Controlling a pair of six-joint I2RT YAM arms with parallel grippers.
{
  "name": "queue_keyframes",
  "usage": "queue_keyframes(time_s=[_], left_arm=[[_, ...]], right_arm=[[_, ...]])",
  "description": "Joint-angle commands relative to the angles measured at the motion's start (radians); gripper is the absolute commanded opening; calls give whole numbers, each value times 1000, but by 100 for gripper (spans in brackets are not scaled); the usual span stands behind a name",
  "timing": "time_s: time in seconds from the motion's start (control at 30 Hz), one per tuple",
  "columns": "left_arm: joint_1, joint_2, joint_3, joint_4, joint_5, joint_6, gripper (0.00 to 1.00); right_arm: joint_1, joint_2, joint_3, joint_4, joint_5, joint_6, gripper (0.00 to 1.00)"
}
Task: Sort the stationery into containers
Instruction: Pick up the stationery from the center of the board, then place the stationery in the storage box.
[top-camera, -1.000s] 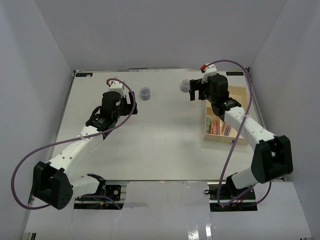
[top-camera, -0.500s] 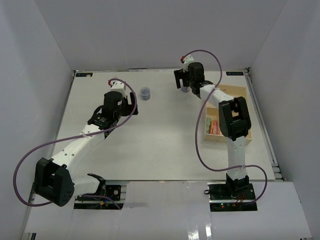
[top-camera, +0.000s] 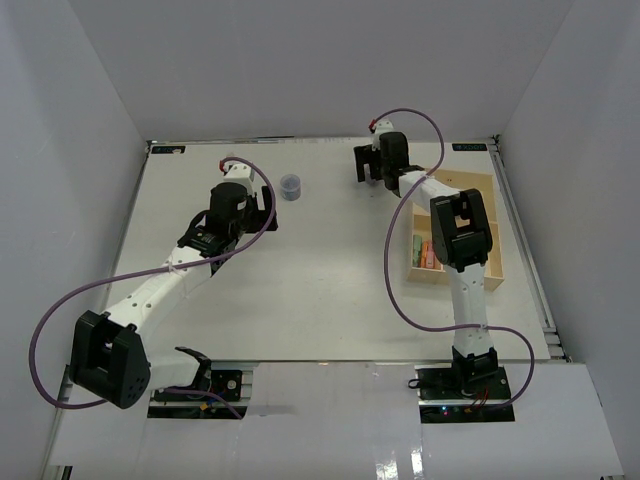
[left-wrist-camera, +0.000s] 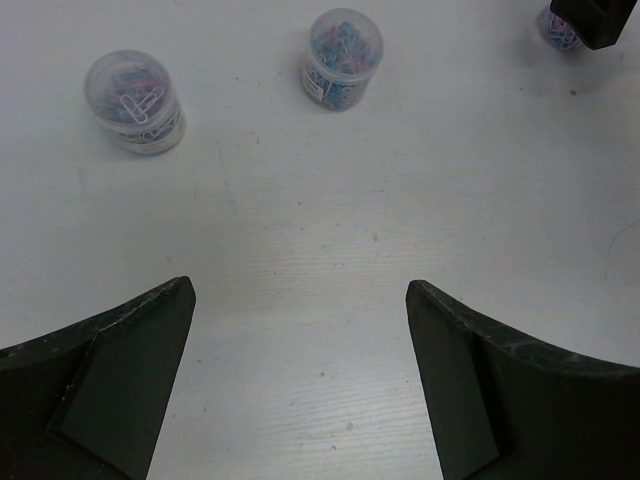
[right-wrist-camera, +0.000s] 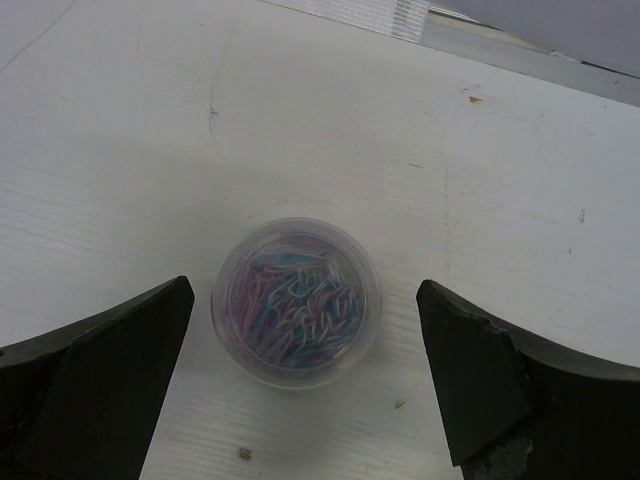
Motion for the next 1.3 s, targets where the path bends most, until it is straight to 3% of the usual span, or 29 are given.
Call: queue_keyframes(time_s=[0.0,0.1,0.33,0.43,0.8,1.07,1.27], left_arm=[[6,-12,-2,10,13,4,98],[6,-17,-4,11,13,6,98],[6,-29,-5,16,18,4,98],[6,-35,-10,21,19,4,98],[6,-84,-16,31,41,-10,98],[6,-104,-27,42,33,-14,98],[5,-104,-30,47,27,-14,98]], right_arm=[[-5,17,42,29,-18,25,100],[-6,19,45,28,-45,25,89],[-9,-30,5,49,-67,25,49],[-9,-97,-29,63,-74,23,42],[-109,-568,-381,140,7,-12,42],[-247,-679,-637,184,45,25,41],[-318,-653,-696,228,74,82,41]])
